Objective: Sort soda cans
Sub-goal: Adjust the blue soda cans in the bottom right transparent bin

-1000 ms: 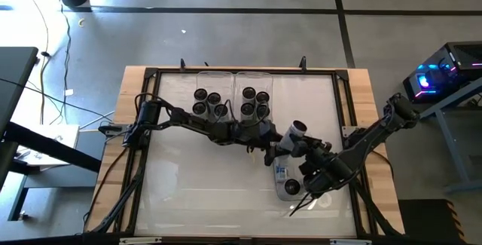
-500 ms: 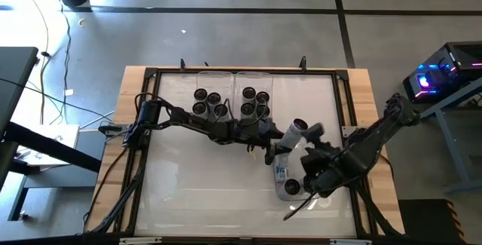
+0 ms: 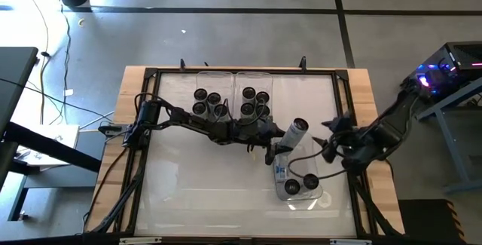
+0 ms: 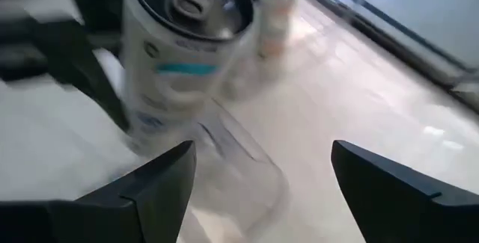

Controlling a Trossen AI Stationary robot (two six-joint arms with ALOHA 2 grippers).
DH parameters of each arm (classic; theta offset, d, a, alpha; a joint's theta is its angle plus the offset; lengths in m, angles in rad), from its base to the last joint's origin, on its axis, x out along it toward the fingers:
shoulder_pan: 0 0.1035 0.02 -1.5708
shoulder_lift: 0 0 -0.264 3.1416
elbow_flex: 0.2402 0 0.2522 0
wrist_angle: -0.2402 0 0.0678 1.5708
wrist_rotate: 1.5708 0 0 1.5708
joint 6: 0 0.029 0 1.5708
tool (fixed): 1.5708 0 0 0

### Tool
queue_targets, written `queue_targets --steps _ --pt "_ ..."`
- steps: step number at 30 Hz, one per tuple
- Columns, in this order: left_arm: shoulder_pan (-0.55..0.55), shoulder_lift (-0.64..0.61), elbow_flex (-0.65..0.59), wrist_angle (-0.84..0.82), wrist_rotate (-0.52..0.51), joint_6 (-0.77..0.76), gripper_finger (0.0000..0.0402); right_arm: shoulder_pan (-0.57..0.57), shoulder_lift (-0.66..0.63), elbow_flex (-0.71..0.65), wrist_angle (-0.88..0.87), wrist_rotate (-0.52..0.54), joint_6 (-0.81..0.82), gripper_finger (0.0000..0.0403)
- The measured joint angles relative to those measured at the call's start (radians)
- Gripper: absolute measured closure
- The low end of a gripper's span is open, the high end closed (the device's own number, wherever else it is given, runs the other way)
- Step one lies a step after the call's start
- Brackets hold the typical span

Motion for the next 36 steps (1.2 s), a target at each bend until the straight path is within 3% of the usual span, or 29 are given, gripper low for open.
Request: queue_targets --steps 2,8,12,21,26,30,34,36 --pt "0.0 0.0 0.0 -0.003 0.0 0.003 0.0167 0.008 -0.063 -0.097 0.164 0.053 -0.037 0.0096" --pt "0.003 0.0 0.0 -0.002 0.0 0.006 0.0167 0.01 -0.173 -0.348 0.739 0.178 -0.365 0.0096" --pt "0.003 0.0 0.0 -0.003 0.001 0.02 0.0167 -0.016 -0.193 -0.456 0.992 0.215 -0.519 0.0093" --pt "0.003 0.0 0.0 -0.003 0.006 0.023 0.0167 -0.138 -0.195 -0.483 1.167 0.126 -0.677 0.0039" --pt "0.003 0.0 0.0 -0.003 0.011 0.034 0.0167 -0.212 -0.193 -0.483 1.256 -0.01 -0.816 0.0037" --pt "0.002 -0.003 0.001 -0.006 0.014 0.043 0.0167 -0.249 -0.194 -0.481 1.331 -0.042 -0.905 0.0073" --pt "0.002 -0.003 0.001 -0.026 0.014 0.048 0.0167 -0.274 -0.194 -0.473 1.33 -0.056 -0.926 0.0148" --pt "0.003 -0.003 0.001 -0.032 0.006 0.048 0.0167 -0.279 -0.197 -0.472 1.328 -0.065 -0.924 0.0158"
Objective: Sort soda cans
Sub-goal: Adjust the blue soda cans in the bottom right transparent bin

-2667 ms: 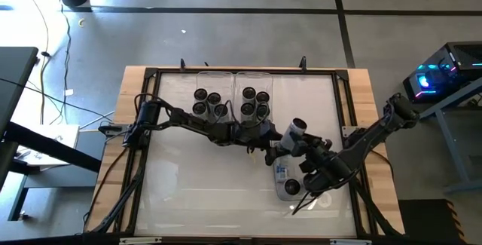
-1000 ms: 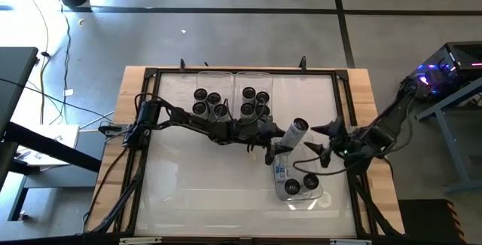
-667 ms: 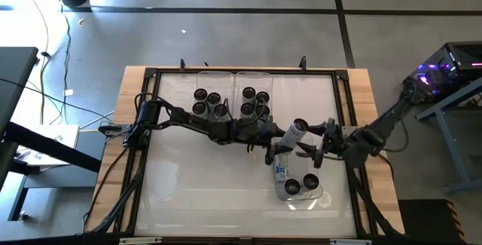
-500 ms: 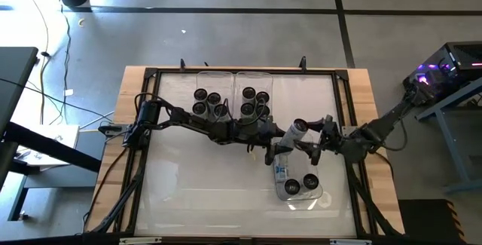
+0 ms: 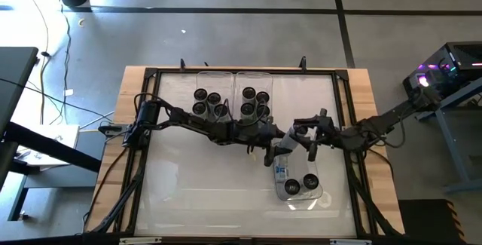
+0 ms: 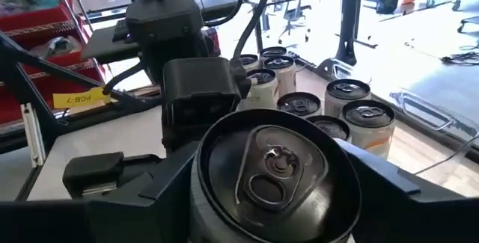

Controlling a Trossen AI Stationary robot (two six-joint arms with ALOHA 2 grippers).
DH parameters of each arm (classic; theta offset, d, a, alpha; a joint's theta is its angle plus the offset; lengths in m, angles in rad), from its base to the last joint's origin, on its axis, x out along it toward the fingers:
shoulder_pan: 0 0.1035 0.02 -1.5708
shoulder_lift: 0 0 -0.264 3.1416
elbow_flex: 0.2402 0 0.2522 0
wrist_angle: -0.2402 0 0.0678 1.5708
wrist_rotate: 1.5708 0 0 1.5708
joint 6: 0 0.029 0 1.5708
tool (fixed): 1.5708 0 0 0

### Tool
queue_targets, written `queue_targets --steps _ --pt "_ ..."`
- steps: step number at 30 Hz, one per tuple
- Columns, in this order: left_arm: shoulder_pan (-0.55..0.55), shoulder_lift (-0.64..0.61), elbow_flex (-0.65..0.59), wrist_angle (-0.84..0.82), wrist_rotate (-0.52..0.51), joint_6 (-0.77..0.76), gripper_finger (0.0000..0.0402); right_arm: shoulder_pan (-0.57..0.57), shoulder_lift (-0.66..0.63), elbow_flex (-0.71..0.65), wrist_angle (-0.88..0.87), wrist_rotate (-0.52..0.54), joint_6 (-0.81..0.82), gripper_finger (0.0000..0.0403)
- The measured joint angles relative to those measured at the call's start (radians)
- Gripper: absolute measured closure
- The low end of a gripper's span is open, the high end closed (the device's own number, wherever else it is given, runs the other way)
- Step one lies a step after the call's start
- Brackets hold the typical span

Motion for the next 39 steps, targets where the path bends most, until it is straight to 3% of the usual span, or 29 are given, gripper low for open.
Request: queue_targets --steps 2,7,10,14,17,27,39 --pt "0.004 -0.001 0.002 -0.022 0.004 0.001 0.0151 0.004 -0.008 0.0 -0.017 -0.002 0.019 0.0158" --pt "0.025 -0.051 0.003 -0.201 0.018 -0.009 0.0039 0.062 -0.032 0.074 -0.255 0.01 0.166 0.0158" --pt "0.032 -0.096 0.003 -0.309 0.003 0.0 0.0012 0.129 -0.024 0.115 -0.407 0.066 0.292 0.0158" --pt "0.03 -0.143 0.0 -0.392 -0.046 0.04 0.0011 0.213 -0.015 0.122 -0.547 0.058 0.441 0.0158" --pt "0.02 -0.158 0.0 -0.419 -0.093 0.069 0.0011 0.264 -0.014 0.122 -0.582 0.127 0.512 0.0158" --pt "0.003 -0.156 0.0 -0.466 -0.126 0.067 0.001 0.389 0.015 0.123 -0.647 0.139 0.531 0.0158" --pt "0.0 -0.196 0.0 -0.463 -0.139 0.041 0.0009 0.397 0.252 0.124 -0.695 -0.031 0.515 0.0158"
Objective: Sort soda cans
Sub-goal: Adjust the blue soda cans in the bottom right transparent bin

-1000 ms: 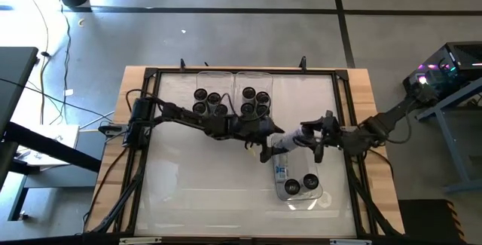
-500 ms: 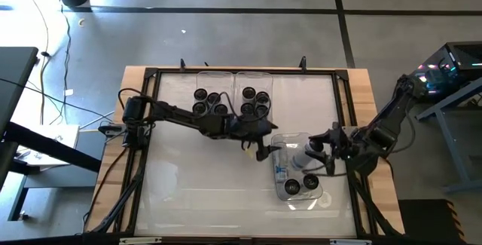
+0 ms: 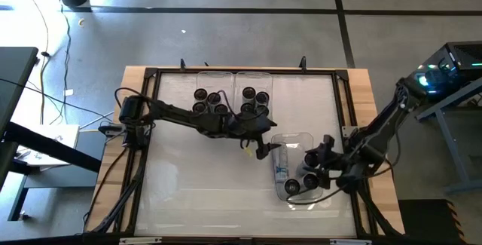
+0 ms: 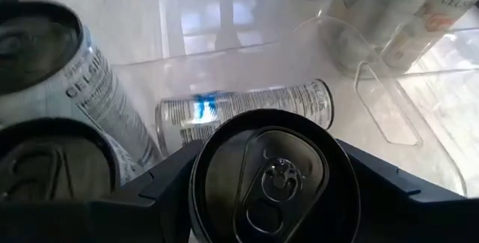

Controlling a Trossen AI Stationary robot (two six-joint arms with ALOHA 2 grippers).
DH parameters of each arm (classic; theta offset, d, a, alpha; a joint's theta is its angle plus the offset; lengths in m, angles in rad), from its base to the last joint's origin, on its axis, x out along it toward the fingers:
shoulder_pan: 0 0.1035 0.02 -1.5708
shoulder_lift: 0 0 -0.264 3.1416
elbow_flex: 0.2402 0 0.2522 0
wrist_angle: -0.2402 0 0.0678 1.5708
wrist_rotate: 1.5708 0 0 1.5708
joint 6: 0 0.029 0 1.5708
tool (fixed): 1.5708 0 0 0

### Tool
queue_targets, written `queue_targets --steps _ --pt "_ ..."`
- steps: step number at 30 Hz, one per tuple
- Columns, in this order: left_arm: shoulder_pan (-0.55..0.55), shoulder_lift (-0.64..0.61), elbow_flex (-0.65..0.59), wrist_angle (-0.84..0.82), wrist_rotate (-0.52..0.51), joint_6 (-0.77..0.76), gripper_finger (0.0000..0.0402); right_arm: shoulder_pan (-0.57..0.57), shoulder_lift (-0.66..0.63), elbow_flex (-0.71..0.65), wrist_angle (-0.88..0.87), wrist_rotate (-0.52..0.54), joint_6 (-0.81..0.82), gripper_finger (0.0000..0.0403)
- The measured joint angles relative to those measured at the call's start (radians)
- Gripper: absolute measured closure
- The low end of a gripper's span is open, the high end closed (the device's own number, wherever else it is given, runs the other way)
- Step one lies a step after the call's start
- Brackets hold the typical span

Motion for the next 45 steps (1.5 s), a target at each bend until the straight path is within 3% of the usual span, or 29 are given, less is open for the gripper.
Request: queue_targets --steps 7,14,18,22,25,30,33,37,41,45 --pt "-0.004 -0.094 0.0 -0.033 -0.049 0.032 0.0009 0.0 0.023 0.003 0.005 -0.007 0.01 0.0154" --pt "-0.034 -0.163 0.0 -0.073 -0.082 0.058 0.0009 -0.013 -0.042 0.062 -0.088 -0.088 0.088 0.0035" --pt "-0.065 -0.185 0.0 -0.081 -0.126 0.096 0.0009 -0.032 -0.057 0.138 -0.162 -0.103 0.101 0.0019" --pt "-0.097 -0.198 0.0 -0.12 -0.207 0.138 0.0009 -0.067 -0.052 0.217 -0.175 -0.079 0.004 0.0017" --pt "-0.115 -0.215 0.0 -0.172 -0.24 0.136 0.0009 -0.133 -0.035 0.274 -0.141 -0.103 -0.159 0.0017" --pt "-0.136 -0.281 0.0 -0.303 -0.29 0.106 0.0009 -0.336 0.041 0.353 -0.077 -0.329 -0.659 0.0031" --pt "-0.154 -0.322 0.0 -0.423 -0.446 0.07 0.0009 -0.452 0.119 0.389 -0.072 -0.462 -1.031 0.0046" --pt "-0.189 -0.39 -0.07 -0.494 -0.632 0.012 0.0009 -0.566 0.251 0.437 -0.124 -0.535 -1.421 0.0069" --pt "-0.204 -0.489 -0.206 -0.476 -0.647 -0.098 0.0009 -0.643 0.375 0.491 -0.202 -0.562 -1.649 0.0086" --pt "-0.213 -0.579 -0.353 -0.388 -0.655 -0.156 0.0009 -0.681 0.475 0.527 -0.276 -0.667 -1.797 0.0089"
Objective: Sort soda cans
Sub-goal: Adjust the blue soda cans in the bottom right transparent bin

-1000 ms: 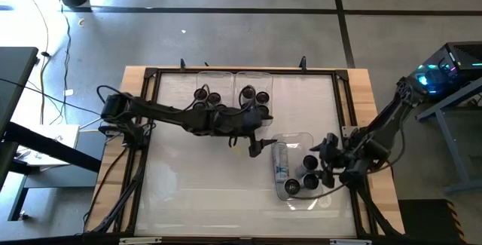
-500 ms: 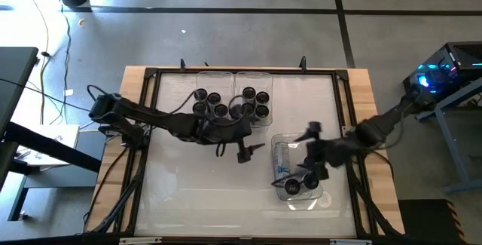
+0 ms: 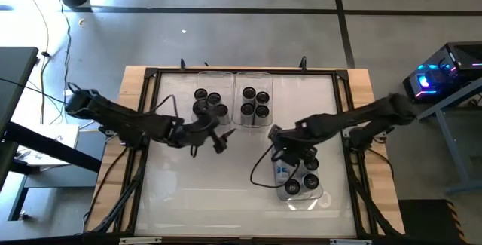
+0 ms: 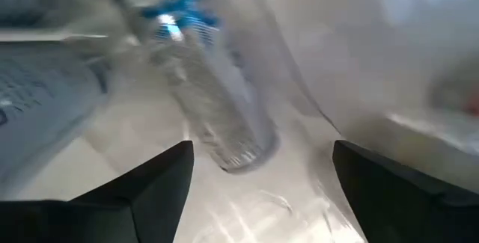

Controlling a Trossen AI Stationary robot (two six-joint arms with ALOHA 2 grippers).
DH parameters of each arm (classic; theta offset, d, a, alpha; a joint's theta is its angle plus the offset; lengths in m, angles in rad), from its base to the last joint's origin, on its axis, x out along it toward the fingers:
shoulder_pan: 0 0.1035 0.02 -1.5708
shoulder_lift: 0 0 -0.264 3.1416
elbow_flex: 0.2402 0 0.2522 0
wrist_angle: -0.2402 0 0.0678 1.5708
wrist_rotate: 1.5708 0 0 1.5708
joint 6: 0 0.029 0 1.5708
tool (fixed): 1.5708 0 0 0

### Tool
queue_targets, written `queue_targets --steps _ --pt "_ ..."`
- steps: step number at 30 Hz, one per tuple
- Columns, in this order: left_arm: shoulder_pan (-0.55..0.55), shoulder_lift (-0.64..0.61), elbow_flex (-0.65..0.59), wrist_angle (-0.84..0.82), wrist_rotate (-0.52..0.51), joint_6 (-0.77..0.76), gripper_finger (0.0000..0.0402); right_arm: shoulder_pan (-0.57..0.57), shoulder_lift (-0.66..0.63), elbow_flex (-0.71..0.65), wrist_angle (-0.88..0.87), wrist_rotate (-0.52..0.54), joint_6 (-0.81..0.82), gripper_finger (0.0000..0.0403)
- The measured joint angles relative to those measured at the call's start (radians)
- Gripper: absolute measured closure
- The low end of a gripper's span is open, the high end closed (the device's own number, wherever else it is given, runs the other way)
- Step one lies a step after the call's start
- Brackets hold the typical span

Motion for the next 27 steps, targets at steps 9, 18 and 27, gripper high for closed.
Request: queue_targets --steps 9,18,27 --pt "-0.031 -0.074 -0.152 0.143 -0.016 -0.055 0.0009 -0.036 0.132 0.009 -0.036 -0.114 -0.15 0.0089" --pt "-0.069 -0.074 -0.154 0.147 -0.064 -0.054 0.0009 -0.047 0.147 0.05 -0.065 -0.127 -0.119 0.0089" --pt "-0.08 -0.074 -0.154 0.149 -0.074 -0.053 0.0009 -0.001 0.152 0.197 -0.085 -0.126 -0.031 0.0089"
